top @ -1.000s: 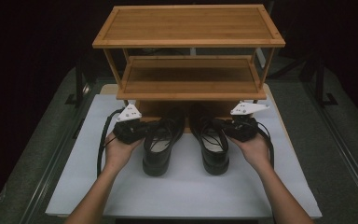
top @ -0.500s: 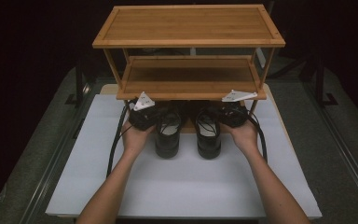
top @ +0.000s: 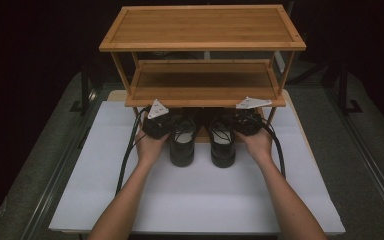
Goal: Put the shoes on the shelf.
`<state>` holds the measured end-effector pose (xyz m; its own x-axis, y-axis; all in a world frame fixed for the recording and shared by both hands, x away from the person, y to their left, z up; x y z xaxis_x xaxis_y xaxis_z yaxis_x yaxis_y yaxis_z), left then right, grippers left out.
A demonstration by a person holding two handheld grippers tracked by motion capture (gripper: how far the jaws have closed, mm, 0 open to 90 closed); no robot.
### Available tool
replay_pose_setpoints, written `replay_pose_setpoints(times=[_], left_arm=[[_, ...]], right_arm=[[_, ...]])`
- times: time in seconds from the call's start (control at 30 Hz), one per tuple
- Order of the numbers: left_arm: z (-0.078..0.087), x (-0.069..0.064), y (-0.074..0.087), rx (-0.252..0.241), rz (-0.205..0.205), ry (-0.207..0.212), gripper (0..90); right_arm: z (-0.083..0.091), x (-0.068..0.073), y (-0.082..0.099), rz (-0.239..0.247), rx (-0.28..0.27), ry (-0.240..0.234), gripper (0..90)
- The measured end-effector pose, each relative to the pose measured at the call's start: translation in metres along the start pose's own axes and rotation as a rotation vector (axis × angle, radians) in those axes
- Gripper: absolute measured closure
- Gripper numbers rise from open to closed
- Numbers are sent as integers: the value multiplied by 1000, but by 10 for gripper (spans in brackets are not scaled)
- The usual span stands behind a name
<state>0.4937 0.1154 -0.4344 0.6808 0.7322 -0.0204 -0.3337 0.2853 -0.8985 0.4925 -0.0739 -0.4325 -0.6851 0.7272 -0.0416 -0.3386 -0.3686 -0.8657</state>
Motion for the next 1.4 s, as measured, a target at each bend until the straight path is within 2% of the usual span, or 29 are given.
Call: replay_pose_setpoints(times=[0.27,0.43,0.5,0.63,0.77,0.9,1.03,1.17,1.27,1.4], left_arm=[[4,-1,5,-3,12,16,861],[7,-3,6,7,13,32,810],[9,-3,6,16,11,37,739],[17,-4,5,26,14,61,610],[32,-5,7,49,8,83,477],[47,-7,12,76,11,112,369],[60,-10,24,114,14,132,281],[71,-12,43,145,5,144,239],[73,-15,58,172,7,157,223],[66,-20,78,228,-26,165,177]], right_arm=[[3,5,6,6,-15,-4,856],[4,7,5,9,-5,-7,760],[7,7,4,6,2,-4,657],[17,7,3,-17,3,-20,539],[35,10,1,-28,-13,-44,458],[53,16,7,-18,-5,-60,390],[66,21,19,-12,21,-71,303],[76,27,35,-9,40,-87,266],[79,31,51,-15,53,-97,250],[74,38,73,-26,86,-120,202]])
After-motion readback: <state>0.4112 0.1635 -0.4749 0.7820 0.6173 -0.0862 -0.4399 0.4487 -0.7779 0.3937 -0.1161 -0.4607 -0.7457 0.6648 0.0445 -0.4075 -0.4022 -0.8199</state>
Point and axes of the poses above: each handheld gripper's, and its own axes: z roughly backward along the jaws, y roughly out of its underside, x roughly to its left, the point moved 10 cm from there along -z, roughly forward along the jaws, and after that the axes turned 5 degrees about z, right-handed, at the moved point
